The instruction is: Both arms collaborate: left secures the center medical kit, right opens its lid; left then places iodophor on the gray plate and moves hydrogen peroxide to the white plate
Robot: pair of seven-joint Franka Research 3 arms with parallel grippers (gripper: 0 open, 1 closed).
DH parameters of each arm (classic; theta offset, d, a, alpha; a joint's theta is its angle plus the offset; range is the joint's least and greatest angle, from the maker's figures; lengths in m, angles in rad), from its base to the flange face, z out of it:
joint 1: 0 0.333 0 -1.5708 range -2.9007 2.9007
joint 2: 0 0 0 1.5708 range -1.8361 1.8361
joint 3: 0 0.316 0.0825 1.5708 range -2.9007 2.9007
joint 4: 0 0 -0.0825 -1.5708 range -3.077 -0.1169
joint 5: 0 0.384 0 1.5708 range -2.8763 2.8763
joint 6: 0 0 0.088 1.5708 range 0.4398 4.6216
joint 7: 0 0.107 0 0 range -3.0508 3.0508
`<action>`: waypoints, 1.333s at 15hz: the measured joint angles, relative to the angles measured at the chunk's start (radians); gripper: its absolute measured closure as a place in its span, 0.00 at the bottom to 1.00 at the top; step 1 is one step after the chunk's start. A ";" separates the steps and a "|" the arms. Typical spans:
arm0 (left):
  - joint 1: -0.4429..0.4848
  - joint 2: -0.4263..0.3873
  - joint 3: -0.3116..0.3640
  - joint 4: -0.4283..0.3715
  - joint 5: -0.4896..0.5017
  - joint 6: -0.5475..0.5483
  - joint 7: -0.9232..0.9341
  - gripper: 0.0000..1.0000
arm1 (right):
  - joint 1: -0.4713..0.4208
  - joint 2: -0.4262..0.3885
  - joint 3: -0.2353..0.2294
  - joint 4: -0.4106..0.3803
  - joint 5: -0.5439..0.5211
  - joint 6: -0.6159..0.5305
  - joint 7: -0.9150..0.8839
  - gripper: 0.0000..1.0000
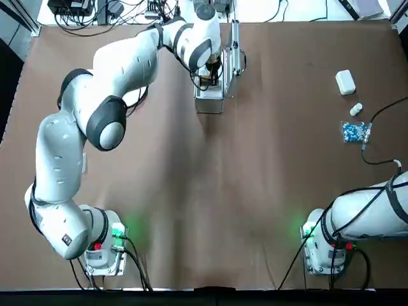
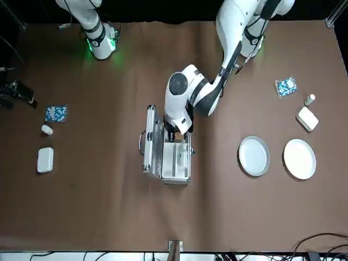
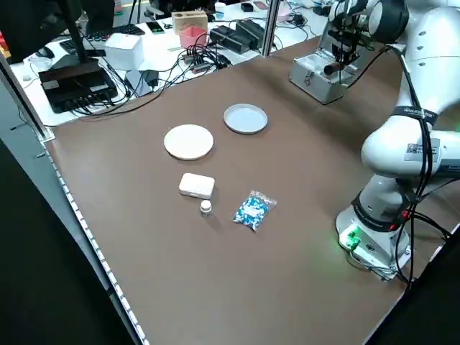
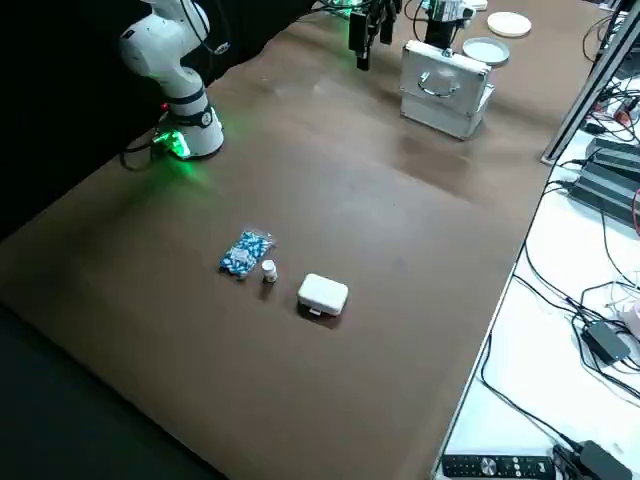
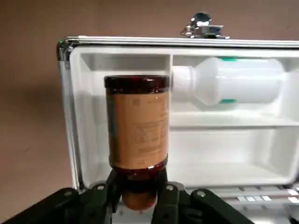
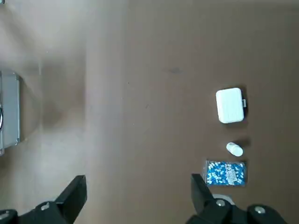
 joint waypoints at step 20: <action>0.530 -0.178 -0.106 0.002 -0.253 -0.156 0.472 0.67 | -0.026 0.000 -0.010 -0.002 -0.045 0.021 -0.060 0.01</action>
